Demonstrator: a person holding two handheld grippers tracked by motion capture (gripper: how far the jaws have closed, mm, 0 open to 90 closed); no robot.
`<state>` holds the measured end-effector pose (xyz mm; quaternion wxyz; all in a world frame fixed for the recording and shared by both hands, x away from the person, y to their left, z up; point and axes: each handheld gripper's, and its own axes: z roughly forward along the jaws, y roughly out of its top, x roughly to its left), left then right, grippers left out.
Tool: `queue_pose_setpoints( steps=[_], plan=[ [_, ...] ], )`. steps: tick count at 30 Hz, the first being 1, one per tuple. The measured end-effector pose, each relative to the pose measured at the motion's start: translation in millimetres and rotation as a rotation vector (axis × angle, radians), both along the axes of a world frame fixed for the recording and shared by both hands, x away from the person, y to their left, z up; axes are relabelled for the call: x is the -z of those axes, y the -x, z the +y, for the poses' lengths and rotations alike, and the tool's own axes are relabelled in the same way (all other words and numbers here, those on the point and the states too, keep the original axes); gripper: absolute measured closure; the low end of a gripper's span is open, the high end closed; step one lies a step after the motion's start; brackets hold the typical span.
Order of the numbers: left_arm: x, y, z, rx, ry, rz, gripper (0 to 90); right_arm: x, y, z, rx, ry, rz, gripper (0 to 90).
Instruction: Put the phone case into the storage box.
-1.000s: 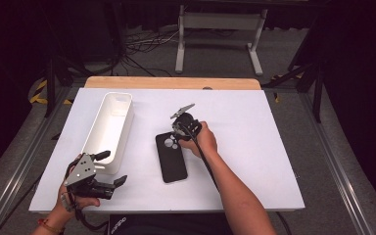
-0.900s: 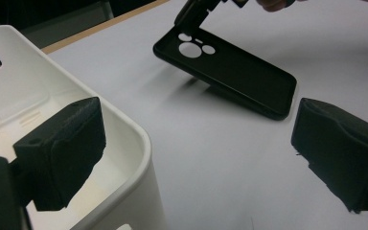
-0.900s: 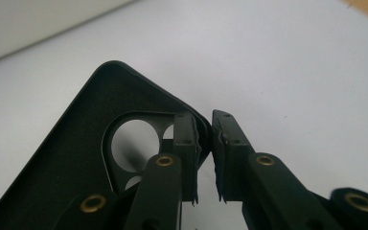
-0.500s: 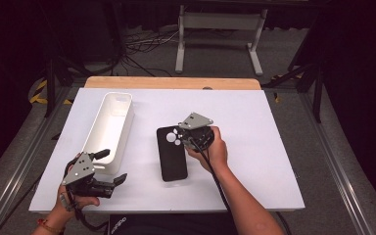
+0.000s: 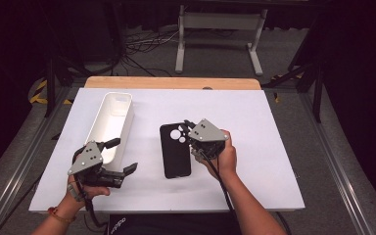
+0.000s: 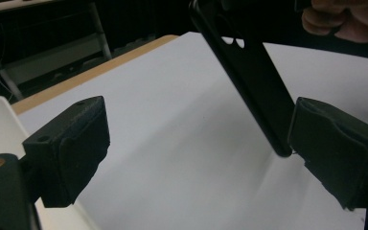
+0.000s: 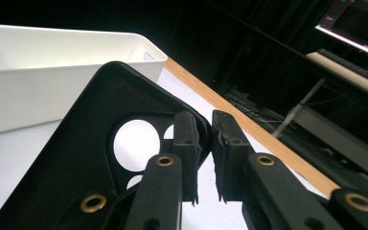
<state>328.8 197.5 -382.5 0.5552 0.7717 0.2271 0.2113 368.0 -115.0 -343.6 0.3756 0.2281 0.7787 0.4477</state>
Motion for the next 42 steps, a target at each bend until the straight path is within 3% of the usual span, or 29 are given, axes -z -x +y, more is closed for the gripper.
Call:
queue_pose_setpoints(
  steps=[10,21,33,35,40,42],
  plan=[
    [-12.5,-19.9,-29.2,0.017,-0.004,-0.028,10.4,-0.9,5.4,-6.6,0.028,-0.004,-0.05,81.7],
    [-18.9,-40.4,-51.6,0.056,0.03,-0.002,11.8,-0.9,7.7,-10.8,0.053,-0.009,-0.084,81.7],
    [-21.5,-60.5,-72.7,0.049,0.023,0.042,25.3,-1.8,11.5,-10.8,0.062,-0.004,-0.119,81.6],
    [-22.4,-64.0,-75.5,0.054,0.039,0.051,31.4,-1.6,12.3,-10.6,0.065,-0.002,-0.128,81.6],
    [-24.4,-69.4,-80.5,0.054,0.017,0.055,39.2,-1.4,14.4,-9.2,0.066,0.005,-0.146,81.6],
    [-24.2,-70.0,-82.2,0.063,0.035,0.061,44.6,-0.8,15.5,-7.4,0.069,0.018,-0.155,81.6]
  ],
)
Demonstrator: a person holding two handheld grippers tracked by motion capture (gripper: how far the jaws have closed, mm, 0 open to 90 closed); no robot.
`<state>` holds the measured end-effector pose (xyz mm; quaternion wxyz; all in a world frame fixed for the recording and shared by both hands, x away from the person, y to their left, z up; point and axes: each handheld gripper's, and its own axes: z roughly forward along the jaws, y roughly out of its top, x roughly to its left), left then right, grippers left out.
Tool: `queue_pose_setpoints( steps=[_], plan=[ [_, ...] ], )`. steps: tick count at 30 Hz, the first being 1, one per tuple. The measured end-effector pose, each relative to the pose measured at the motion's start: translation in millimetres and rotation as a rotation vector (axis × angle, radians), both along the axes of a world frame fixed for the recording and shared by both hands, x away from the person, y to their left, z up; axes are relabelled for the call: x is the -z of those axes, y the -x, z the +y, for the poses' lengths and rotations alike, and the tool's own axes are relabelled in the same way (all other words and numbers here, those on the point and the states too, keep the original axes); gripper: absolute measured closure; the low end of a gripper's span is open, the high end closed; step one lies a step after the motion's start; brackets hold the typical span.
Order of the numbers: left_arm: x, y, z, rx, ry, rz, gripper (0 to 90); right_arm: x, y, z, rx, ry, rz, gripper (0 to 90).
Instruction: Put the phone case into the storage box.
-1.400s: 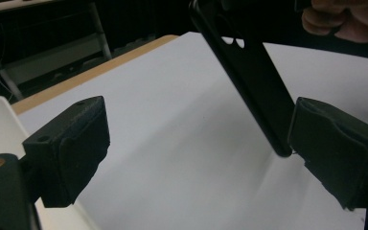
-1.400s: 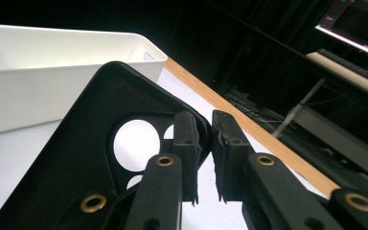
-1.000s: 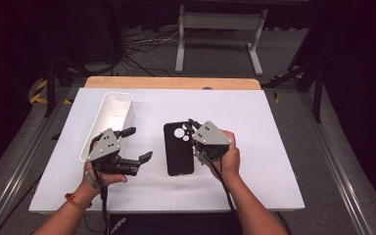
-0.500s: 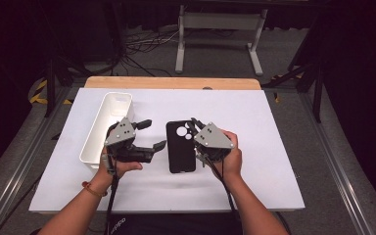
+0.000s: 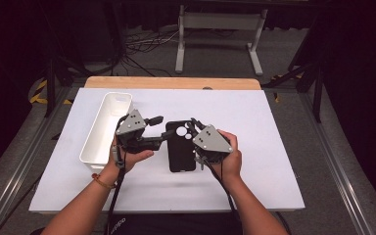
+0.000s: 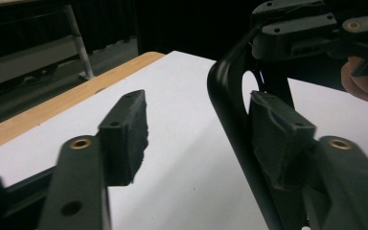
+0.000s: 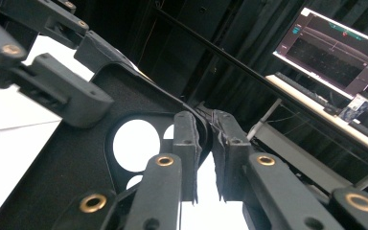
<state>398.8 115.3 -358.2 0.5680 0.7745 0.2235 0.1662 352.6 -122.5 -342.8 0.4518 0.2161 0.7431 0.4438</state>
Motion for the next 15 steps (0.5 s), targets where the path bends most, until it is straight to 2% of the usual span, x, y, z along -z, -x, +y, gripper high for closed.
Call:
queue_pose_setpoints(
  steps=[6,8,15],
  plan=[
    [-2.9,0.0,0.0,0.014,-0.004,-0.009,54.7,1.4,1.7,1.4,0.009,0.012,-0.025,81.5],
    [-4.5,0.2,1.2,0.021,0.008,-0.02,60.5,1.8,2.2,1.7,0.01,0.014,-0.029,81.4],
    [-7.6,3.5,3.4,0.043,0.001,-0.029,76.4,3.2,5.8,5.6,0.015,0.027,-0.055,81.3]
  ],
)
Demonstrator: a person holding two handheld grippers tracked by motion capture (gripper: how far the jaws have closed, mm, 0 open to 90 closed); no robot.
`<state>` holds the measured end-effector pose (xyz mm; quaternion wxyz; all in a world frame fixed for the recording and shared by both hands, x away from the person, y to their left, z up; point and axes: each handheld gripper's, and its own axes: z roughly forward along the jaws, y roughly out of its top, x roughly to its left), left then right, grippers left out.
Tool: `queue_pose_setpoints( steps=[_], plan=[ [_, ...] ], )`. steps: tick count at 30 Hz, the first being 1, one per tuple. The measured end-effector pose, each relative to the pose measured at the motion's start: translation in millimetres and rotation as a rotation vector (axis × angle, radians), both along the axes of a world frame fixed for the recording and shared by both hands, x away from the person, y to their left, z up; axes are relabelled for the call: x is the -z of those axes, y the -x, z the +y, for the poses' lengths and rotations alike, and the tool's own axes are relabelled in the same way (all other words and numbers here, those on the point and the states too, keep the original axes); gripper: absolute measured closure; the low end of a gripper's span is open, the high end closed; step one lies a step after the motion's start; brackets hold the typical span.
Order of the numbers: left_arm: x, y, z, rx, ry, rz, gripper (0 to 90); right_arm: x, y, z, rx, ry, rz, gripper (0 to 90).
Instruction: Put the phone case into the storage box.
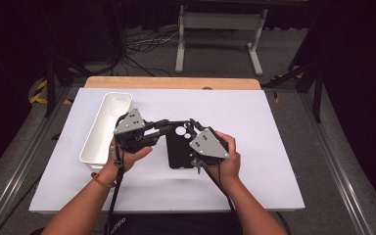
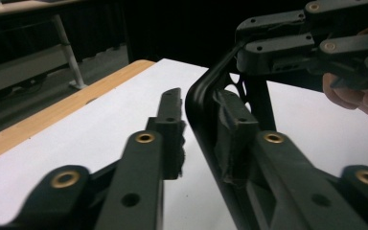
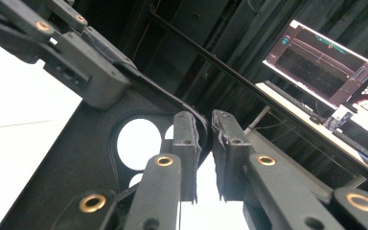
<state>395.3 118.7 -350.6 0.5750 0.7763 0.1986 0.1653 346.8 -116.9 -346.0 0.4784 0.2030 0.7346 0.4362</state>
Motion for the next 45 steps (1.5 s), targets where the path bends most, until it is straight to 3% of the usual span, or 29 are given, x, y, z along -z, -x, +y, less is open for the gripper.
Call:
queue_pose_setpoints(
  steps=[4,17,21,25,30,31,35,38,39,45],
  plan=[
    [0.1,0.6,2.1,-0.007,0.012,0.004,78.9,0.7,1.7,1.4,-0.003,0.003,-0.01,81.2],
    [-1.1,6.4,9.7,-0.04,0.024,-0.048,81.3,2.1,4.9,6.2,-0.035,-0.013,-0.009,80.3],
    [-1.5,7.1,10.1,-0.049,0.02,-0.05,81.5,0.3,4.1,4.0,-0.059,-0.063,0.022,73.6],
    [-1.2,5.9,11.8,-0.049,0.027,-0.046,81.5,-0.4,4.4,4.5,-0.063,-0.065,0.019,66.9],
    [-3.8,5.2,11.6,-0.055,0.033,-0.07,81.5,-0.1,0.6,1.3,-0.078,-0.11,0.062,49.3],
    [-3.8,5.2,11.6,-0.055,0.033,-0.07,81.5,-0.1,0.6,1.3,-0.078,-0.11,0.062,49.3],
    [-5.2,4.0,15.2,-0.044,0.035,-0.069,81.5,7.0,-1.4,-3.6,-0.103,-0.162,0.088,32.5],
    [-5.7,4.0,15.4,-0.032,0.035,-0.076,81.5,13.7,-0.2,-7.5,-0.093,-0.15,0.099,26.4],
    [-5.8,4.3,15.0,-0.035,0.037,-0.082,81.5,18.9,0.0,-13.2,-0.104,-0.148,0.124,25.0],
    [-8.6,6.2,14.9,-0.046,0.022,-0.103,81.5,32.4,7.6,-29.1,-0.118,-0.133,0.181,23.7]
  ],
)
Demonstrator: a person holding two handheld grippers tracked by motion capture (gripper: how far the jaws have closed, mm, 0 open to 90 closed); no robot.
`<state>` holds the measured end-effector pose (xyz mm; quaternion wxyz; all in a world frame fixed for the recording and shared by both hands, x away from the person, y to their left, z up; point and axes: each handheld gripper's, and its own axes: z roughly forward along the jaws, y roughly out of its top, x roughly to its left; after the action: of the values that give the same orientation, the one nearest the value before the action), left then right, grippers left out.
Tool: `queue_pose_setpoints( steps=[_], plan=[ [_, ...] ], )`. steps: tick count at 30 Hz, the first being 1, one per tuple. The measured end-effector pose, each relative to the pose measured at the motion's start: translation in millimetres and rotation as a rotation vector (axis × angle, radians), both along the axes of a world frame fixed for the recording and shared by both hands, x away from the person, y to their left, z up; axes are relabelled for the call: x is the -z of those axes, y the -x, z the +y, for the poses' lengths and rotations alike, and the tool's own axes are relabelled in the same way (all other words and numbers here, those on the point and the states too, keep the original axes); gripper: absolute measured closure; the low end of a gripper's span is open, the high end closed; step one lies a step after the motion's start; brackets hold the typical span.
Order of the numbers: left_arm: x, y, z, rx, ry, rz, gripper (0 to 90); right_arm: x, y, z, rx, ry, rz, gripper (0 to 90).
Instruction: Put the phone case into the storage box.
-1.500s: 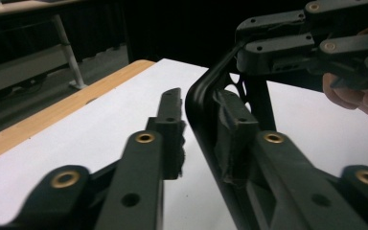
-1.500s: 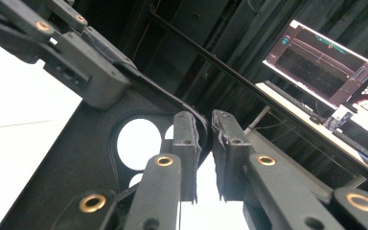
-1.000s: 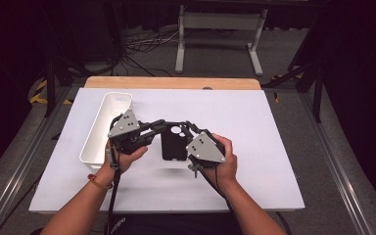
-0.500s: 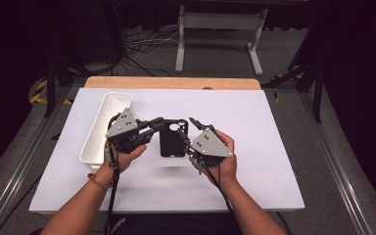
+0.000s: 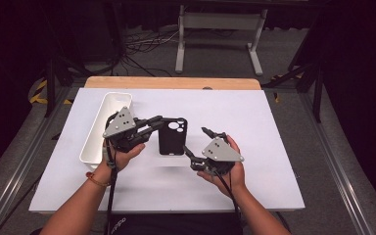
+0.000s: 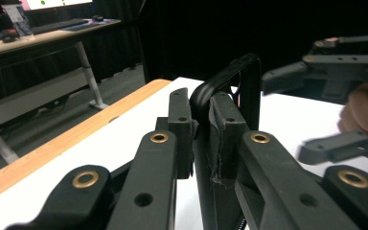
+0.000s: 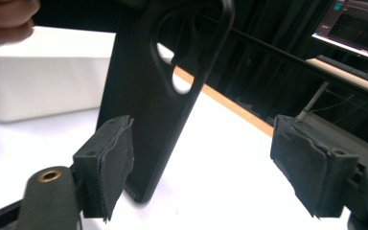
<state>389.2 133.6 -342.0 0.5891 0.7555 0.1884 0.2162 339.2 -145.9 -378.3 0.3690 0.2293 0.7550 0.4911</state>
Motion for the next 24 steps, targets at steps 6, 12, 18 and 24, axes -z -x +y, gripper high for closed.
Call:
queue_pose_setpoints(
  steps=[6,12,18,24],
  plan=[
    [-3.5,0.9,6.8,-0.01,-0.004,-0.019,81.5,13.5,10.3,-16.9,-0.005,0.045,0.01,20.5],
    [-7.9,-0.1,18.0,-0.028,0.027,-0.028,81.5,23.0,14.8,-36.4,0.02,0.053,0.024,20.3],
    [-12.2,-0.8,28.8,-0.046,0.038,-0.029,81.5,29.9,17.1,-49.7,0.04,0.032,0.019,20.3],
    [-17.2,0.9,36.1,-0.056,0.05,-0.055,81.6,35.4,17.0,-63.6,0.053,0.024,0.022,19.9]
  ],
)
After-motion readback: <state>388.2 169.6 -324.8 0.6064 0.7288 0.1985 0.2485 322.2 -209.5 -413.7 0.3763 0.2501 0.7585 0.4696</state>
